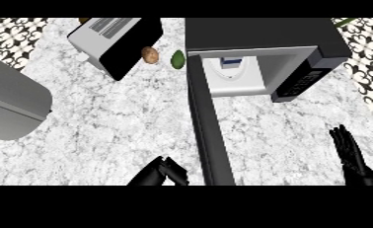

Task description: Pick up the milk, place it into the microwave and close the microwave

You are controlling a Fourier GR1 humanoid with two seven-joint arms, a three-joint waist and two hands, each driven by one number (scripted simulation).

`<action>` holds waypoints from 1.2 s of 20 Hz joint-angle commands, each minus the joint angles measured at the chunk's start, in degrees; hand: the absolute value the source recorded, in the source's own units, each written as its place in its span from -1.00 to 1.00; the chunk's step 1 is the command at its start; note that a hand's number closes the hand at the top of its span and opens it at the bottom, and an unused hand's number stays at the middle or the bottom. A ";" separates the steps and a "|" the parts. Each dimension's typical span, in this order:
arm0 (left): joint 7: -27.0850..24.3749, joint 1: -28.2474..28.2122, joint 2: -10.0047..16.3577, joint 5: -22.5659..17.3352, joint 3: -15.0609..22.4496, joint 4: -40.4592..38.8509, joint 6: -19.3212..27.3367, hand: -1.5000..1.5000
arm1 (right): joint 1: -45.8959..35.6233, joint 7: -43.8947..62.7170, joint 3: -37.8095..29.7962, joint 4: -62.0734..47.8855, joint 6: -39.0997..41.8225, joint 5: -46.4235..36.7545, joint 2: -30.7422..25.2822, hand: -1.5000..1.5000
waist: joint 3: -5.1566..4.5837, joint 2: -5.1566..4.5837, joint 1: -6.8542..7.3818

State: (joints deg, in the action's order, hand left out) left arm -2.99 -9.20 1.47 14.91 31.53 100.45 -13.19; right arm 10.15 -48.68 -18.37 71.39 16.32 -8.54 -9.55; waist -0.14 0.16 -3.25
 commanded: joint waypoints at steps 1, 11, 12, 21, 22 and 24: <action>-2.83 10.04 -1.40 1.46 0.36 -15.08 0.25 1.00 | 6.25 1.43 -1.36 8.62 5.04 3.61 -2.61 -1.00 | -0.05 -0.29 -0.05; -7.41 26.22 -1.46 -15.10 21.55 -35.25 18.09 1.00 | 10.69 3.88 -1.92 18.71 9.31 12.10 -5.16 -1.00 | -0.09 -0.68 -1.20; -7.14 26.52 -1.46 -15.20 24.01 -35.45 20.53 1.00 | 12.23 1.63 -2.34 17.72 11.55 12.81 -6.86 -1.00 | -0.05 -0.67 -1.81; -5.55 34.37 -1.45 -23.73 27.95 -36.97 36.24 1.00 | 9.09 5.72 -2.20 25.59 10.56 18.50 -9.89 -1.00 | -0.21 -1.03 -4.71; -4.59 35.22 -1.45 -23.60 28.21 -37.30 37.56 1.00 | 9.32 6.17 -0.71 26.69 11.42 18.72 -9.83 -1.00 | -0.24 -1.05 -5.51; -6.91 35.20 -1.45 -25.89 28.56 -37.19 39.90 1.00 | 8.85 6.83 -0.64 26.56 12.18 20.20 -10.78 -1.00 | -0.25 -1.41 -5.78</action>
State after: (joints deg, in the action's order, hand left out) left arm -8.77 24.15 0.39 -7.84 58.79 63.62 21.97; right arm 19.72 -40.90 -19.37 96.54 24.41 9.46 -18.73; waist -0.32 -0.90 -7.90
